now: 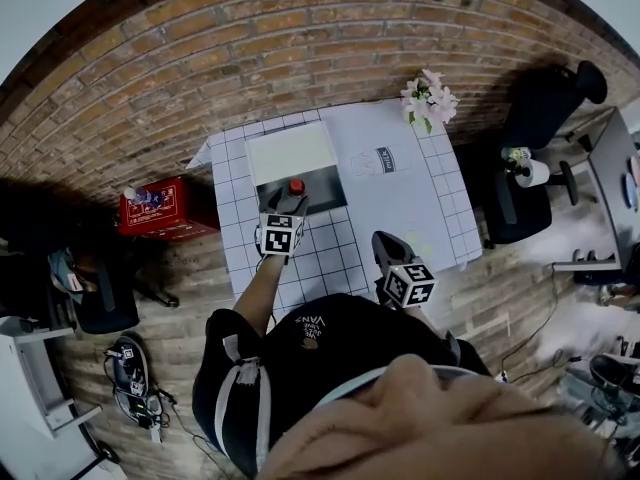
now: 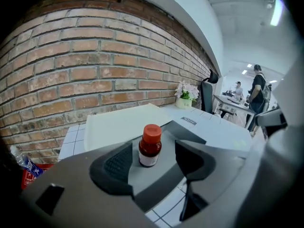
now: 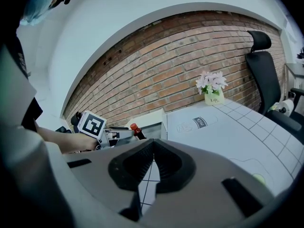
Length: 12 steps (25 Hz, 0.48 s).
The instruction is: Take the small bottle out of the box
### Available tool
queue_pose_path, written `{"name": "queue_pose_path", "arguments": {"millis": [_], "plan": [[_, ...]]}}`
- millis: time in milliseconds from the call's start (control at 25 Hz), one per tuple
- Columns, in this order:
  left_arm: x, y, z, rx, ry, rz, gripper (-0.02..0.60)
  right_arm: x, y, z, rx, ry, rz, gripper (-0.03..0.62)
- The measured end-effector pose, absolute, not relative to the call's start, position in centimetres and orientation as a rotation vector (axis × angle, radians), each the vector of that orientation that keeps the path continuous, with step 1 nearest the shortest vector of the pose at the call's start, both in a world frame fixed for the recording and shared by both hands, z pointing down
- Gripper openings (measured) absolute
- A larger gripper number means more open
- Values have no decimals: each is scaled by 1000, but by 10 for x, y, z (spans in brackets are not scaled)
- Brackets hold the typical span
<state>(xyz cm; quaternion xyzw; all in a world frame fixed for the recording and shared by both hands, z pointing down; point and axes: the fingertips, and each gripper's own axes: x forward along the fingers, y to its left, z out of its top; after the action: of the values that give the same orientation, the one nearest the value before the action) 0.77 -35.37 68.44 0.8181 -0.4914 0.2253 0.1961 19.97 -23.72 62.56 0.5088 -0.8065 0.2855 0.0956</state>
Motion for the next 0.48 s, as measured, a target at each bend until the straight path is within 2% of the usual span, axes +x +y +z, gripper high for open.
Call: {"name": "queue_pose_path", "arguments": {"millis": [480], "plan": [[9,-378,714,2180,-1365,751,296,201,-242,631,1506,-2387,874,3]]}}
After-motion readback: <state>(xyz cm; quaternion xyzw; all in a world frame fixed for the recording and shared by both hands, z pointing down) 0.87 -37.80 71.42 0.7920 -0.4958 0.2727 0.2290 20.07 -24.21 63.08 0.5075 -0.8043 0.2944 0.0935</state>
